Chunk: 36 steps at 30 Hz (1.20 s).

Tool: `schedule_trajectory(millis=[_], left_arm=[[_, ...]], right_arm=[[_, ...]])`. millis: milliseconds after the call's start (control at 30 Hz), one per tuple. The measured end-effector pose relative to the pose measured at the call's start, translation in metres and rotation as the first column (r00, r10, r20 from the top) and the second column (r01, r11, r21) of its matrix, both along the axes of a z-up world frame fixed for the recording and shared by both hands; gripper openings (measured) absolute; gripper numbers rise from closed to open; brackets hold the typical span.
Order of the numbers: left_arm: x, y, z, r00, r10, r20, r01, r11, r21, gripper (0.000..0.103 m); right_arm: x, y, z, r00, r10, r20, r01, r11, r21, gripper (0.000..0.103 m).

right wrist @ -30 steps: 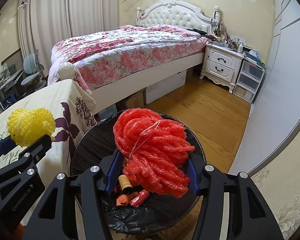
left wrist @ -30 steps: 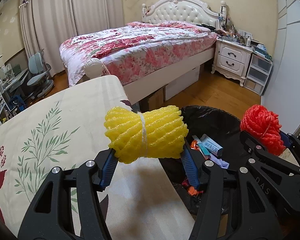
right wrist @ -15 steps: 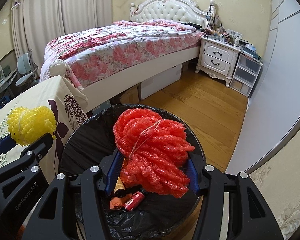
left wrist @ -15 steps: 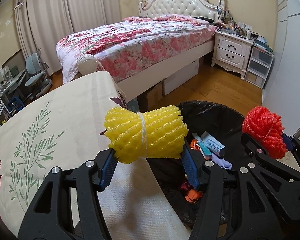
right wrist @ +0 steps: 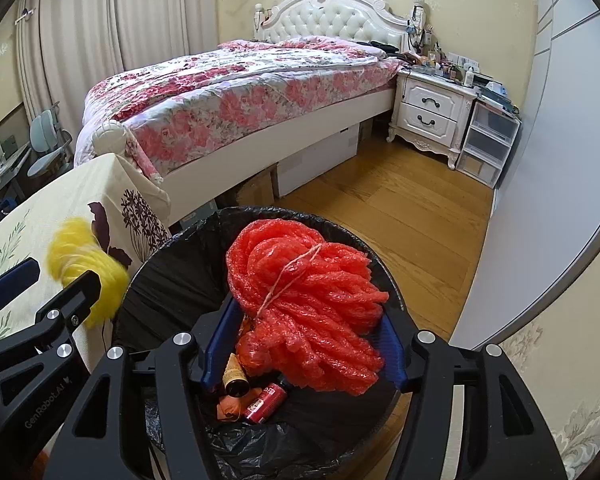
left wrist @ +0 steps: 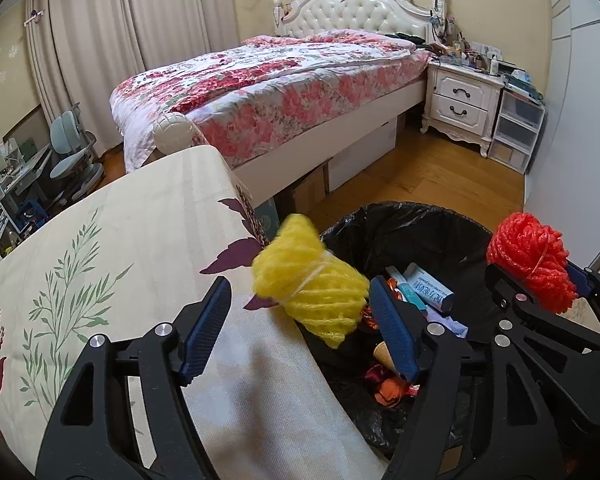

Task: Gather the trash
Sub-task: 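Open both tools to drop the mesh nets into the bin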

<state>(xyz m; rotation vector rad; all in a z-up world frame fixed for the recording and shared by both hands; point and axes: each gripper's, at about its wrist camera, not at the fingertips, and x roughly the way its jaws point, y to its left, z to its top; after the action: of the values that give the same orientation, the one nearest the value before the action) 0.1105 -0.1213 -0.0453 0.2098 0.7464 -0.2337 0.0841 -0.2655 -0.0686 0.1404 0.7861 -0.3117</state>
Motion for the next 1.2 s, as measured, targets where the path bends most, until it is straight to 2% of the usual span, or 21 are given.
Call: schedule_trajectory(millis=[67, 333, 533, 767, 933, 1200], left_arm=[[0.0, 0.002, 0.0, 1.0, 0.004, 0.003, -0.004, 1.0, -0.004, 0.078], [0.002, 0.007, 0.002, 0.999, 0.036, 0.009, -0.036, 0.999, -0.008, 0.085], [0.0, 0.011, 0.005, 0.998, 0.059, 0.029, -0.059, 0.998, -0.01, 0.09], [-0.004, 0.019, 0.01, 0.995, 0.085, 0.054, -0.085, 0.996, -0.01, 0.09], [-0.011, 0.025, 0.012, 0.991, 0.112, 0.074, -0.113, 0.994, 0.01, 0.091], [-0.024, 0.039, 0.019, 0.989, 0.125, 0.075, -0.125, 0.992, -0.008, 0.091]], right_arm=[[0.0, 0.0, 0.0, 1.0, -0.002, 0.003, 0.002, 1.0, -0.002, 0.065], [-0.001, -0.003, 0.0, 1.0, -0.018, 0.007, 0.018, 1.0, -0.005, 0.07], [-0.004, -0.004, 0.003, 0.999, -0.037, 0.016, 0.037, 0.999, -0.015, 0.078], [-0.01, -0.005, 0.01, 0.998, -0.053, 0.037, 0.054, 0.998, -0.017, 0.083], [-0.015, 0.0, 0.013, 0.998, -0.043, 0.044, 0.043, 0.999, -0.013, 0.083], [-0.026, 0.012, 0.017, 0.999, -0.019, 0.048, 0.02, 1.0, -0.017, 0.083]])
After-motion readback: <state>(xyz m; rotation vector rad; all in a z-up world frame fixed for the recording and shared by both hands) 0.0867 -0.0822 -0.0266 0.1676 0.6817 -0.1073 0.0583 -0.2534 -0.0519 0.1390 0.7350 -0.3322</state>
